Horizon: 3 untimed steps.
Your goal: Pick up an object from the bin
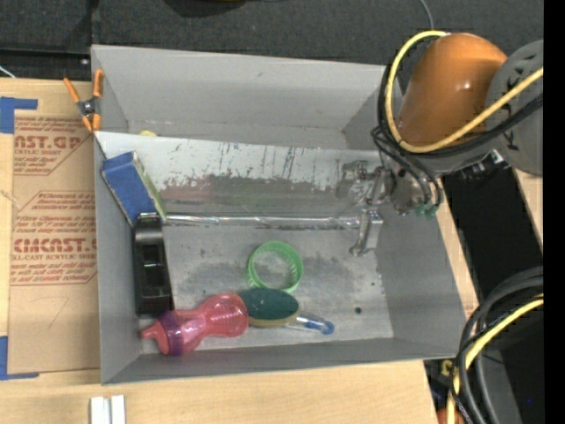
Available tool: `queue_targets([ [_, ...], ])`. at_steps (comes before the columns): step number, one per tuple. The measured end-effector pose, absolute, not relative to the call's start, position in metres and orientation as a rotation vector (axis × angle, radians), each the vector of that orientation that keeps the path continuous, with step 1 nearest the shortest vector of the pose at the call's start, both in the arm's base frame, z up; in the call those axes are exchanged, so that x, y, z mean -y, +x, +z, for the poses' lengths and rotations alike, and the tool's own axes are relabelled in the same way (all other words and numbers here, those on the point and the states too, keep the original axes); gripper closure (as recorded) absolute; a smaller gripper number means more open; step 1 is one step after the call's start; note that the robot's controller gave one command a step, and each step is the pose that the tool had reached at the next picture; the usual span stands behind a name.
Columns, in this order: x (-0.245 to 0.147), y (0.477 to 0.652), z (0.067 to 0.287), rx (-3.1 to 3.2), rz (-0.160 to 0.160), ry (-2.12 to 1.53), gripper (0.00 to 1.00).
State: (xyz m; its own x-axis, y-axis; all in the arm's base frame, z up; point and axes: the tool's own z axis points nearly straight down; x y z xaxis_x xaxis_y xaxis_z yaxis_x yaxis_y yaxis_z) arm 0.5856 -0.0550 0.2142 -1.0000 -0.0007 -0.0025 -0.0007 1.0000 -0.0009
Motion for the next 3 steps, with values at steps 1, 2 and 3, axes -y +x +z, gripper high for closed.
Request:
queue_targets([
  [1,0.048,0.57,0.119,-3.139,0.002,0.153,0.0],
  [2,0.027,0.563,0.129,-3.137,-0.005,0.1,0.0],
  [3,0.048,0.584,0.17,-3.12,-0.005,-0.302,0.0],
])
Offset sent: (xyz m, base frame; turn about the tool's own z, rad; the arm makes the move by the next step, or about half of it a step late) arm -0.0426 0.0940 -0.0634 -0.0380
